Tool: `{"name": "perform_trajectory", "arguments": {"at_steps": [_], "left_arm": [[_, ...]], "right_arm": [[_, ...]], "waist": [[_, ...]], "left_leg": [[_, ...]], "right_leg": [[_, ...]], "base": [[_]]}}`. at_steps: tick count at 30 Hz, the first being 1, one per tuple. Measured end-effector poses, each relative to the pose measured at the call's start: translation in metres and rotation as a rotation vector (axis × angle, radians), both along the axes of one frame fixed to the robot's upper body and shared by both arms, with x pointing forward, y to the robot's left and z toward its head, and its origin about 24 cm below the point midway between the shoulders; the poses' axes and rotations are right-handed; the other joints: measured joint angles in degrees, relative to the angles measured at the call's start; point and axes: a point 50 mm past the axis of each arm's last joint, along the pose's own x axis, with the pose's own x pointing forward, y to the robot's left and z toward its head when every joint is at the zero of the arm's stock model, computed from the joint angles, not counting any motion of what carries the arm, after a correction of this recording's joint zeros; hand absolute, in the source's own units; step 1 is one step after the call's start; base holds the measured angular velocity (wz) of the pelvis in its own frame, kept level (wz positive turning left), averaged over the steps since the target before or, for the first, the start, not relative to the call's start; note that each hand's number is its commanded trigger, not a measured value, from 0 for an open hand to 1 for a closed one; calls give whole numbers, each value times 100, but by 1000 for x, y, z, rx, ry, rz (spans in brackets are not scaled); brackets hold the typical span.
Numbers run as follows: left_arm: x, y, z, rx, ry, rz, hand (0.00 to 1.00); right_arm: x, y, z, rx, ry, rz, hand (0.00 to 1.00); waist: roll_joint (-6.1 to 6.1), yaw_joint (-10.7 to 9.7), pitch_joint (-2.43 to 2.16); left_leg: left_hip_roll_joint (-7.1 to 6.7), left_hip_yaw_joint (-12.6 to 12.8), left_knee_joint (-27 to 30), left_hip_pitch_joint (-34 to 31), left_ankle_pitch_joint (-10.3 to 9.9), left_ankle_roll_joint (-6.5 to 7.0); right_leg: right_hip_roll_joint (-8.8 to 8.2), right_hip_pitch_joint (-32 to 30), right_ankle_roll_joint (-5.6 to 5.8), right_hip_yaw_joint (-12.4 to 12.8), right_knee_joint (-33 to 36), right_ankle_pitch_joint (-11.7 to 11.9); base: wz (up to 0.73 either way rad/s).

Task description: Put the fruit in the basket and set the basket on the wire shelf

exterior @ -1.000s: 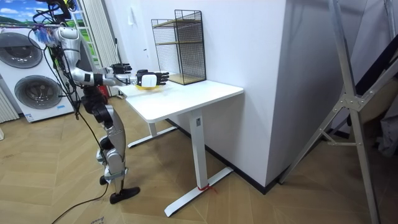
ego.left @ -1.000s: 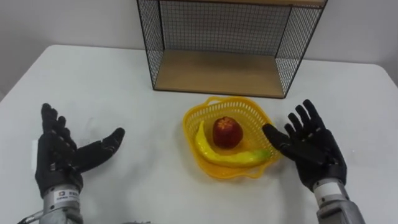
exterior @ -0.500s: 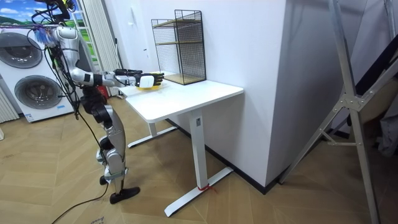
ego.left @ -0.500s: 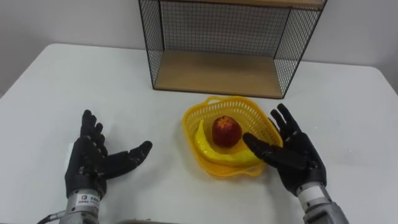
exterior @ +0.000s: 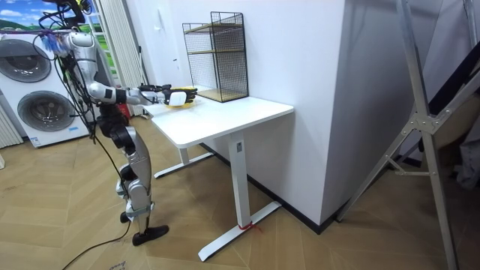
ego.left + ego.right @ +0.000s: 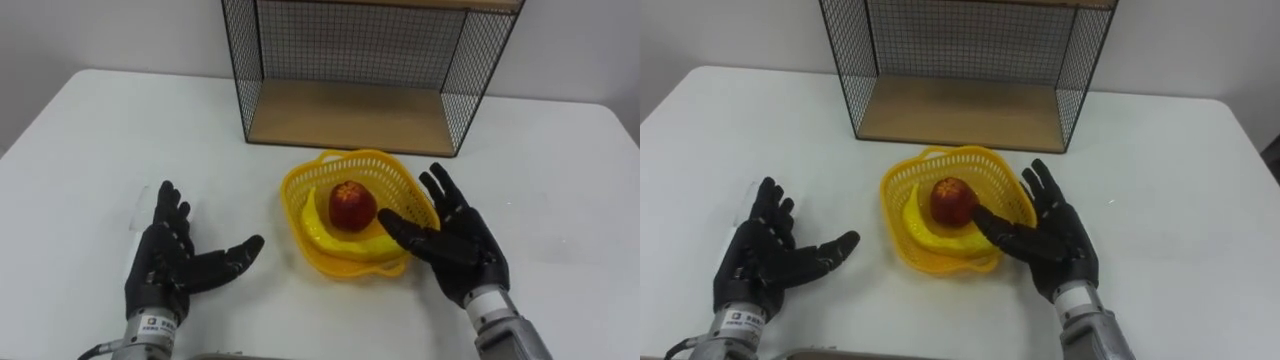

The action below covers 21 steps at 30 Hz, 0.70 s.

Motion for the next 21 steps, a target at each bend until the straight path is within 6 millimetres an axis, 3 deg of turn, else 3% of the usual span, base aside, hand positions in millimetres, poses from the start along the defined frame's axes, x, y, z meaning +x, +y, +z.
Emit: {"name": "perform_trajectory", "arguments": {"at_steps": [21], "left_arm": [[0,-4,0,-4,-6,-16,0]], "right_arm": [[-2,18,-5,10,10,93,0]], "waist": [[49,-14,-12]], "left_leg": [[-4,21,-2,-46,2,3]], "right_leg": [[-7,-37,0,9,7,0]], "base": [[0]]}}
